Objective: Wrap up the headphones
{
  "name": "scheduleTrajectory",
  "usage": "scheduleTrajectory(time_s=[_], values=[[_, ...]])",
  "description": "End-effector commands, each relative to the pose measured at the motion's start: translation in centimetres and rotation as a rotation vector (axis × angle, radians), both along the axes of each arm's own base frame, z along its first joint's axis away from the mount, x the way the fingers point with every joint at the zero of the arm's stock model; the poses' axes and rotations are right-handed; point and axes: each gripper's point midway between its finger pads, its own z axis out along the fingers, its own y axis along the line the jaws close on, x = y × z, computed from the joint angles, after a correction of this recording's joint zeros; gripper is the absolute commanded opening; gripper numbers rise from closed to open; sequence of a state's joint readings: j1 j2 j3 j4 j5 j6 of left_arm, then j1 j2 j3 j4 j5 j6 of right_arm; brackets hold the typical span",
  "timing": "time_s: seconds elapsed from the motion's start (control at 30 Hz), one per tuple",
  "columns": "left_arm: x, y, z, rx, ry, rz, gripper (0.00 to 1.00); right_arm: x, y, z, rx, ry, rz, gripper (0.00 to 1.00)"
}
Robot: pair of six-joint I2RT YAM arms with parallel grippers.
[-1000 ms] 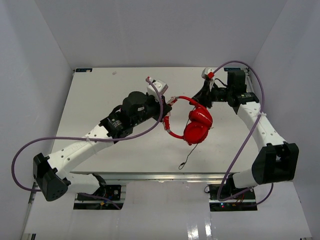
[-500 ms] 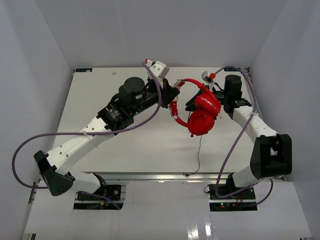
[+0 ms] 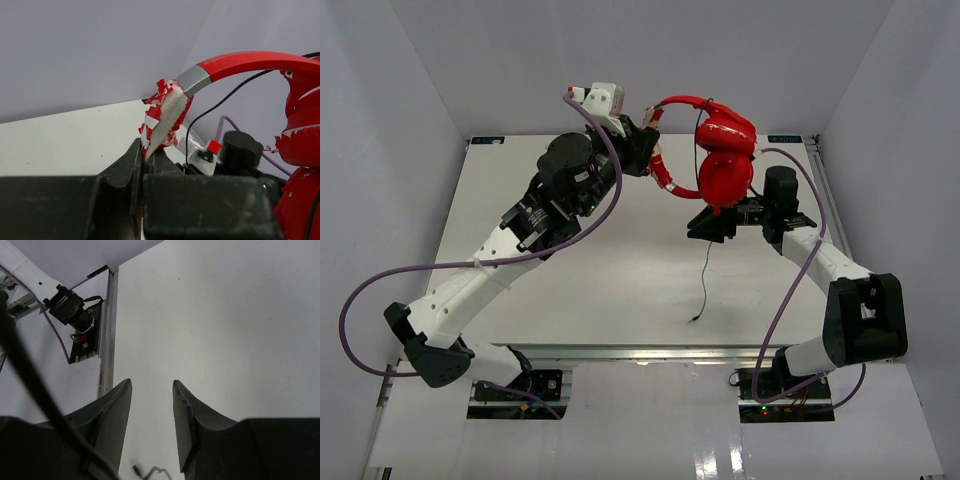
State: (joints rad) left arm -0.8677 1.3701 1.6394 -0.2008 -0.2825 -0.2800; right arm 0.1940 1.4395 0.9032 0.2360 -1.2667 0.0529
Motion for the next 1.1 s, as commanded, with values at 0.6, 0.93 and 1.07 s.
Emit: scheduleTrajectory(time_s=[0.6,0.93,1.07], values=[[3.8,9.5,6.9,-0.234,-0.112,0.448,0.00,-2.7,0.1,0.3,-0.038,-0.122,-0.026,0.47],[8.7,13.3,3.4,-0.248,-0.026,0.562,0.00,-4.4,0.3,0.3,-0.125,-0.213,-0.038,0.30],[11.0,13.3,0.3,-0.199,0.021,0.598,0.00,-4.4,0.2,1.0,-0.204,-0.278,-0.064,0.17]])
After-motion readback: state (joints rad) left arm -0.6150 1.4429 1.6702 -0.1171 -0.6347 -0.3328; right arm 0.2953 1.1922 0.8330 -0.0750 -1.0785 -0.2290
